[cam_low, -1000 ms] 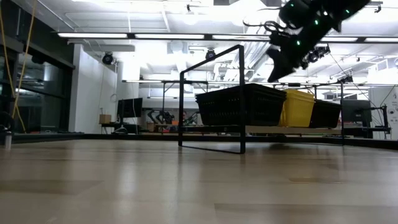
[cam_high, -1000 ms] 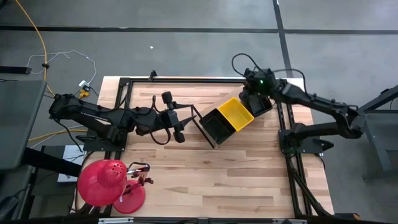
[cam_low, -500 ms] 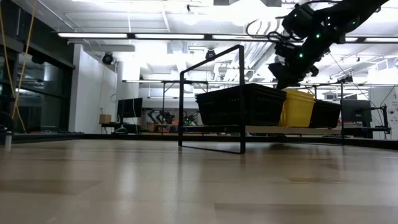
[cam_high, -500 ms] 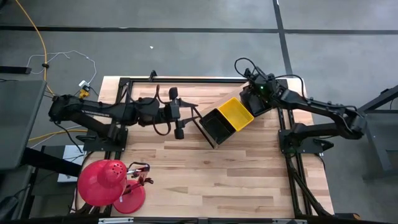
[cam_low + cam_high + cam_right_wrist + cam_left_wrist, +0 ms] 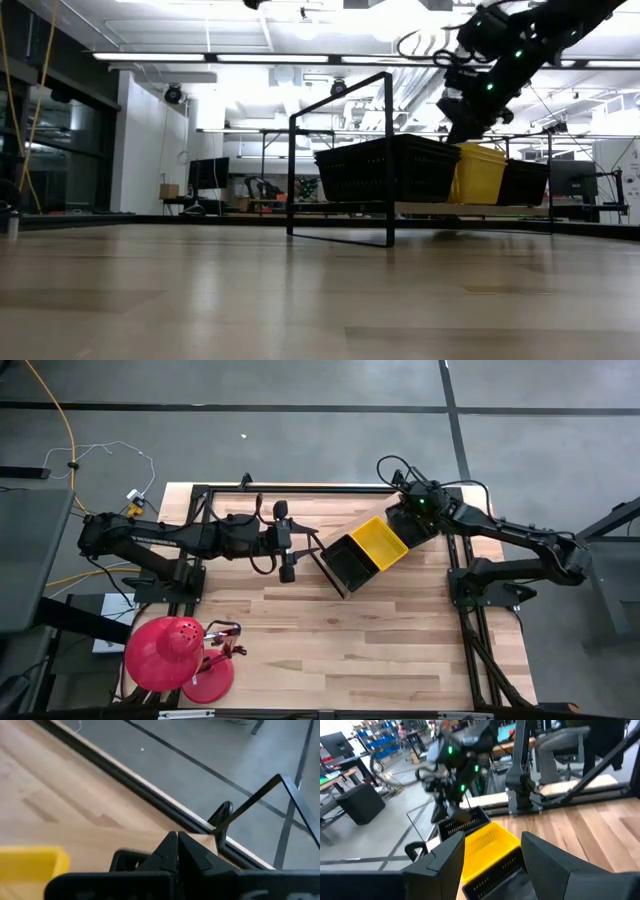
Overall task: Stack baskets on shelf by color
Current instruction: Return to Home Position
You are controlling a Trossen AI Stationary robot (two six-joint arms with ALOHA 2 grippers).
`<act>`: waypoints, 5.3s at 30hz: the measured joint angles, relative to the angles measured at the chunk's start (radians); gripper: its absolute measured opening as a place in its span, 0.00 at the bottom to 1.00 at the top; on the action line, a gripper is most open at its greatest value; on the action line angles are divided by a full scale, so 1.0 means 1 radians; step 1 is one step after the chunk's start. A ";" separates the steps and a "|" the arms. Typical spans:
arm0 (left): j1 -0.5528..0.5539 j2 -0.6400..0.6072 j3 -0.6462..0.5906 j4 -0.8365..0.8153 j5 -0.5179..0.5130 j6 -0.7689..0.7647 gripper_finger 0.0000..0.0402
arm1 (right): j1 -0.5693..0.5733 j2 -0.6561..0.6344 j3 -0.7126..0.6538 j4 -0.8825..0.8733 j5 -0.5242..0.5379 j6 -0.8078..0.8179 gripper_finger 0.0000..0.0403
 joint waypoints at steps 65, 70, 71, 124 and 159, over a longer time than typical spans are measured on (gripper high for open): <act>-0.002 -1.145 -1.033 0.060 0.062 -0.239 0.00 | 0.275 -0.545 0.000 -0.311 -0.479 0.014 0.00; -0.002 -1.146 -1.033 0.054 0.081 -0.254 0.00 | 0.275 -0.647 0.000 -0.350 -0.478 0.007 0.00; -0.002 -1.146 -1.033 0.054 0.081 -0.254 0.00 | 0.275 -0.664 -0.004 -0.342 -0.478 0.008 0.00; -0.002 -1.144 -1.032 0.026 0.128 -0.201 0.00 | 0.564 -0.931 -0.662 0.289 -0.527 0.117 0.00; -0.003 -1.203 -1.032 0.024 0.131 -0.201 0.00 | 0.564 -1.091 -0.661 0.243 -0.526 -0.028 0.00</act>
